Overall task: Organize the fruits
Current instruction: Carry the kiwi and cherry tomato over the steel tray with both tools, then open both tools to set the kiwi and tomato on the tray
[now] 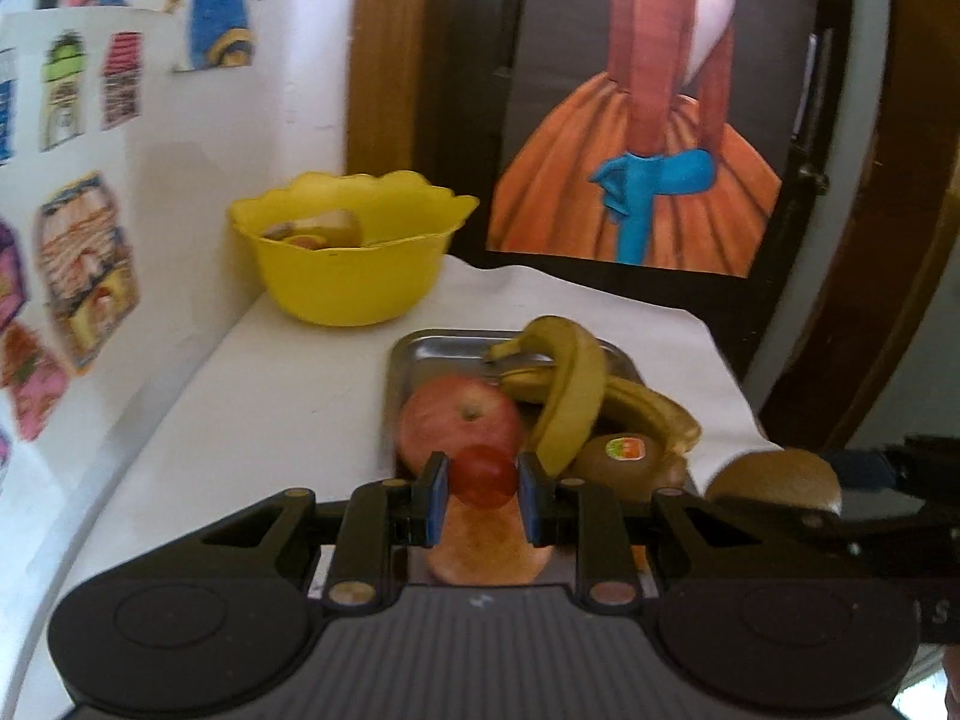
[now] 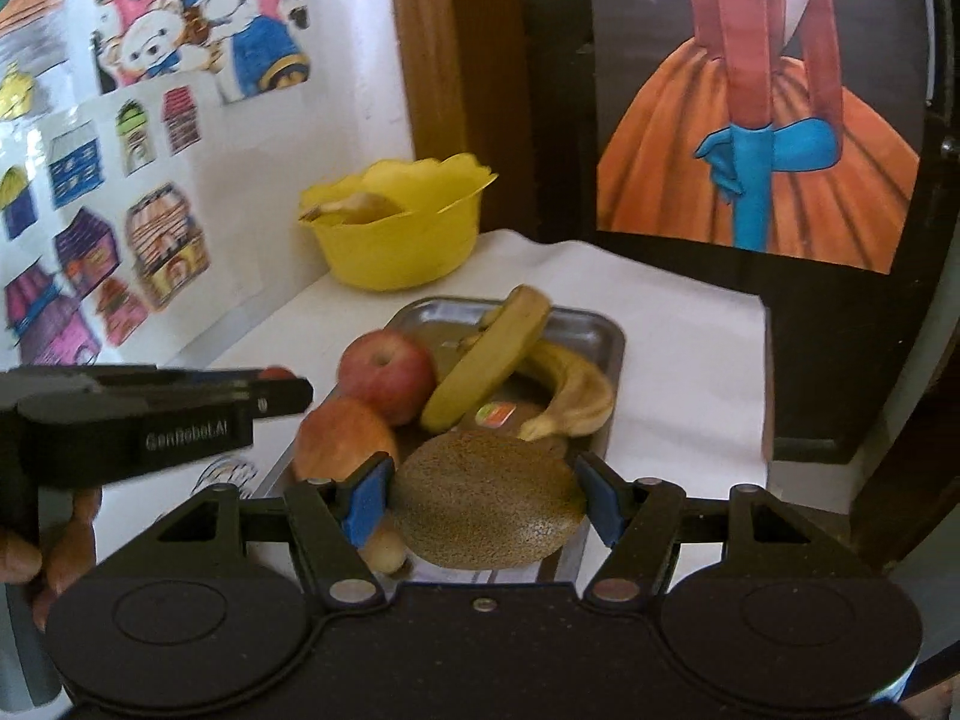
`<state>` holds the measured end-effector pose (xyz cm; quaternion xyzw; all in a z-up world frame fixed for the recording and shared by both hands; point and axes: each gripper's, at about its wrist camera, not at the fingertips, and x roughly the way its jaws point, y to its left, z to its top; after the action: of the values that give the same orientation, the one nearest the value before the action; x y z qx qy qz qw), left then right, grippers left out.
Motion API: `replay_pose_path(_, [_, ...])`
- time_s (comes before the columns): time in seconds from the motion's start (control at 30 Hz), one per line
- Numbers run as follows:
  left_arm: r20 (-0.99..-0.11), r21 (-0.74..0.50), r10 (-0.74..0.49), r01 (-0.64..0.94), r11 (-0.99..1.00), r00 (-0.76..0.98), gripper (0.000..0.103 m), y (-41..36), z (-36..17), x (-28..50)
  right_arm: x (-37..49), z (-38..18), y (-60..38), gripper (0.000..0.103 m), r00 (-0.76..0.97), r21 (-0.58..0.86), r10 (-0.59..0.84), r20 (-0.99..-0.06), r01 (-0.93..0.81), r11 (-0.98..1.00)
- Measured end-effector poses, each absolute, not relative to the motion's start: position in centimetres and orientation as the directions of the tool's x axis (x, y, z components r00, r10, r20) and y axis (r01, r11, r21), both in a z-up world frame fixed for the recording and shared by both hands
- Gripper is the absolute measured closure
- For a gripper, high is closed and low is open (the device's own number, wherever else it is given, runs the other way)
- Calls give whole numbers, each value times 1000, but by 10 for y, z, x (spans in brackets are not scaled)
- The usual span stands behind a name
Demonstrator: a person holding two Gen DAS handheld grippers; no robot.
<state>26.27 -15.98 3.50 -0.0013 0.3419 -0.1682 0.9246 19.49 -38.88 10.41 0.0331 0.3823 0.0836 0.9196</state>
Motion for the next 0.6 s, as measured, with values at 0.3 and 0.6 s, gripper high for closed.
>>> replay_pose_path(0.3, [-643,-126,-396,420,899,656,77,-175,28,283,207,85,-390,35,671,136,140,-728,-59,989])
replay_pose_path(0.6, [-669,-132,-440,486,864,600,76,-188,17,290,208,66,-384,35,644,158,129,-754,-12,987])
